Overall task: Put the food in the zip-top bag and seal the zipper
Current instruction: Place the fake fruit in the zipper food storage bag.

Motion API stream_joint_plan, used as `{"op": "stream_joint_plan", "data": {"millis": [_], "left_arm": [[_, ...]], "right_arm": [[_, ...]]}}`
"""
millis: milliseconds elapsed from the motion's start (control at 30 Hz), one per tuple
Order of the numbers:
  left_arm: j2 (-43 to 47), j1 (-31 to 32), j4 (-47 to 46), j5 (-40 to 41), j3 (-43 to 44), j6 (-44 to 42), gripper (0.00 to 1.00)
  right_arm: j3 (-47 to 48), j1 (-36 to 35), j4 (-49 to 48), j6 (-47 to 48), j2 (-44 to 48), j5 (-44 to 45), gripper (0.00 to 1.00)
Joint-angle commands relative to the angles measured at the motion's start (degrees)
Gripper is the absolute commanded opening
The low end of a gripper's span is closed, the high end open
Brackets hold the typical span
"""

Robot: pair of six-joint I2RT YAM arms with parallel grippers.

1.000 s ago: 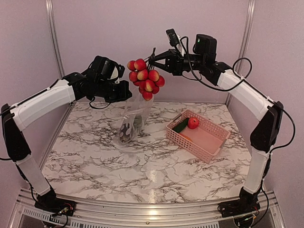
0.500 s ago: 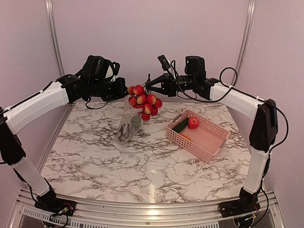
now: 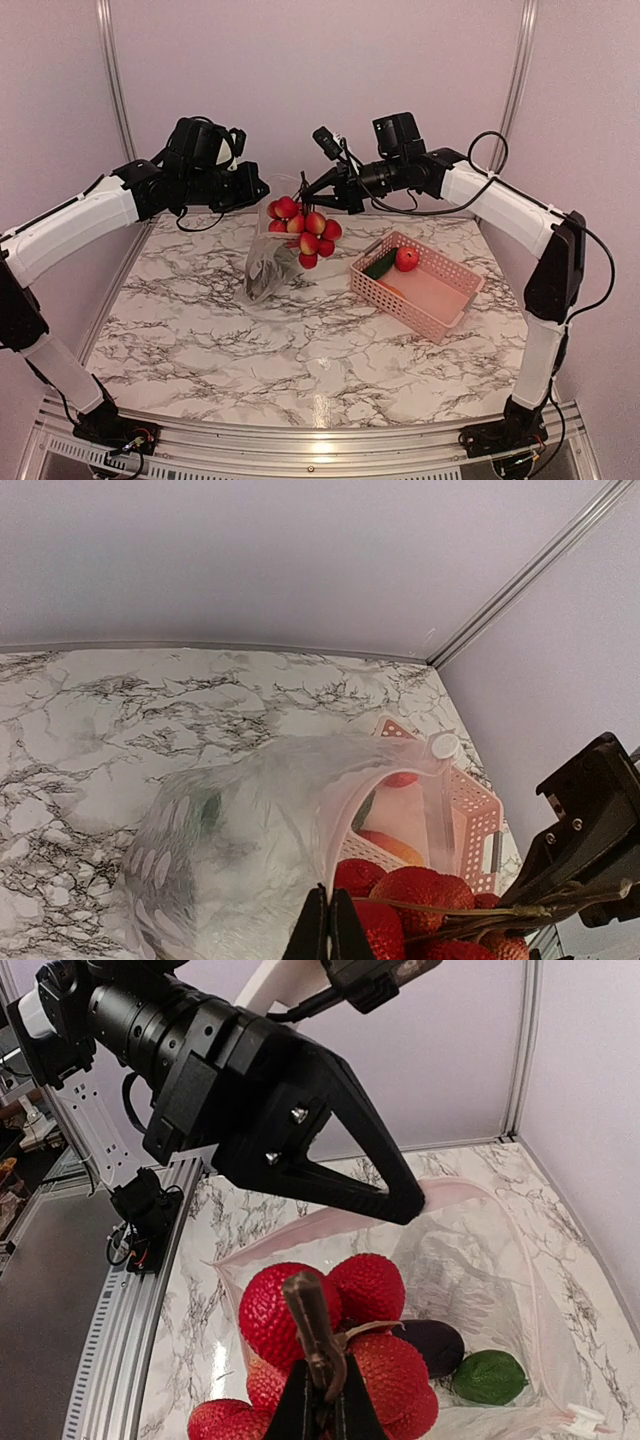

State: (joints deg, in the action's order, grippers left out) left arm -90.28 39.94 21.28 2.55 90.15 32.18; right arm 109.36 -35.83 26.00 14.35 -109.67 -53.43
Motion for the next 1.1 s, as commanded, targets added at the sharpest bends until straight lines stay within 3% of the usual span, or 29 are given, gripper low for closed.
{"op": "stream_joint_plan", "data": {"millis": [0,133,267,767,967,1067], "left_arm": [[1.43,-0.31,-2.83,0.29,-0.5,-0.37,0.0],[0.39,-0.23,-4.99,-3.88,-0.81,-0.6,0.0],[-0.14,0.17,-8.11,-6.93,-1.93,0.2,0.0],[-4.39,4.6,-10.9,-6.5,-1.95,-2.18,0.0],[-6.04,7.03,-10.36,-6.58,-2.33,-2.83,0.0],[-5.51,7.43,-8.99,-3.48,-3.58,-2.19,0.0]], "right_arm": [[6.32,-1.5,13.5,6.43,-1.29,4.26,0.0],[12.04,-2.1,18.42,2.98,-4.37,10.43,0.0],[13.58,-2.12,17.42,-3.7,-7.17,17.18,0.0],[12.2,-4.07,20.17,-9.15,-12.89,20.42,0.0],[12.99,-0.96,12.99,-21.64,-14.32,23.0,0.0],[12.12,0.88,10.38,-26.35,-15.12,20.8,0.14]]}}
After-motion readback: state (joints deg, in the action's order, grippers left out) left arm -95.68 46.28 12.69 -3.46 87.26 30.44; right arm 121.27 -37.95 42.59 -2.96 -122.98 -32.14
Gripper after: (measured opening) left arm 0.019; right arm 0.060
